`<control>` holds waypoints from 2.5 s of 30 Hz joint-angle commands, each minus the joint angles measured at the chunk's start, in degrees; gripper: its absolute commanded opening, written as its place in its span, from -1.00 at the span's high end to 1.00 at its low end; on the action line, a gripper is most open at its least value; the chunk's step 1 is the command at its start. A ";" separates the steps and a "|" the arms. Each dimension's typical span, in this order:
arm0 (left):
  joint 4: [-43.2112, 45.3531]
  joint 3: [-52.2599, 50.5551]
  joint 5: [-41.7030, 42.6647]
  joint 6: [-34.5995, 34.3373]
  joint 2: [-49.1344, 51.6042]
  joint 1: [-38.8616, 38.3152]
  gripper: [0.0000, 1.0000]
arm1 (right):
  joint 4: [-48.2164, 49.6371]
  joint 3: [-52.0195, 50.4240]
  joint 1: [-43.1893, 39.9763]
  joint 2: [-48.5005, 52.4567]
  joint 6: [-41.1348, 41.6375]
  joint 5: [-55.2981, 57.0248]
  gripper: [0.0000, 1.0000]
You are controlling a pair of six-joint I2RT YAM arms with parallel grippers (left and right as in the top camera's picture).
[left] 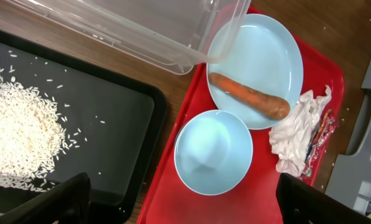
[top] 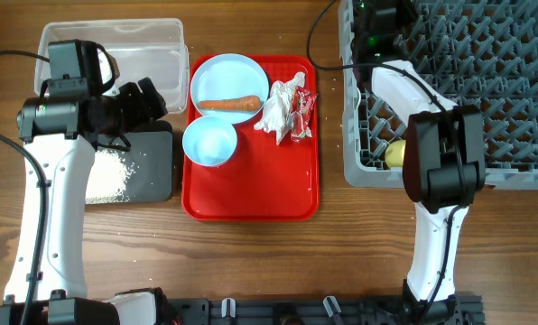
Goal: Sort waste into correct bins and load items into the dishwasher rack
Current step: 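Place the small bowl upright into the dishwasher rack with the right gripper, then grasp the empty light-blue rice bowl with the right gripper, then place the rice bowl into the dishwasher rack with the right gripper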
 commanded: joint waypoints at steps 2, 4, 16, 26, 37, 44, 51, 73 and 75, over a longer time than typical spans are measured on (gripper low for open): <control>0.11 0.79 -0.55 -0.28 -0.24 0.26 -0.89 | -3.52 0.33 0.94 1.05 0.44 0.74 0.74; 0.11 0.79 -0.55 -0.28 -0.24 0.26 -0.89 | -3.48 0.33 1.51 1.05 0.39 1.46 -0.12; 0.11 0.79 -0.57 -0.26 -0.24 0.26 -0.91 | 1.68 0.33 5.40 0.94 0.37 4.59 -1.00; 0.09 0.79 -0.57 -0.26 -0.24 0.26 -0.92 | 4.39 0.33 10.73 -1.73 7.98 3.93 -0.99; 0.13 0.79 -0.57 -0.26 -0.24 0.26 -0.93 | -52.54 0.33 14.84 -25.35 68.65 -59.12 -0.99; 0.07 0.79 -0.55 -0.28 -0.24 0.26 -0.94 | -55.98 -5.14 24.76 -16.79 79.95 -61.99 -0.64; -0.87 0.79 -0.61 -0.26 -0.24 0.28 -0.96 | -54.51 -5.18 30.18 -6.73 85.57 -62.07 0.11; -1.40 0.79 -0.96 -0.28 -0.24 0.26 -1.00 | -64.63 -5.14 20.83 -27.85 77.40 -26.77 0.91; -1.40 0.79 -0.96 -0.28 -0.24 0.26 -1.00 | -65.75 -5.14 18.25 -30.27 75.32 -12.48 0.91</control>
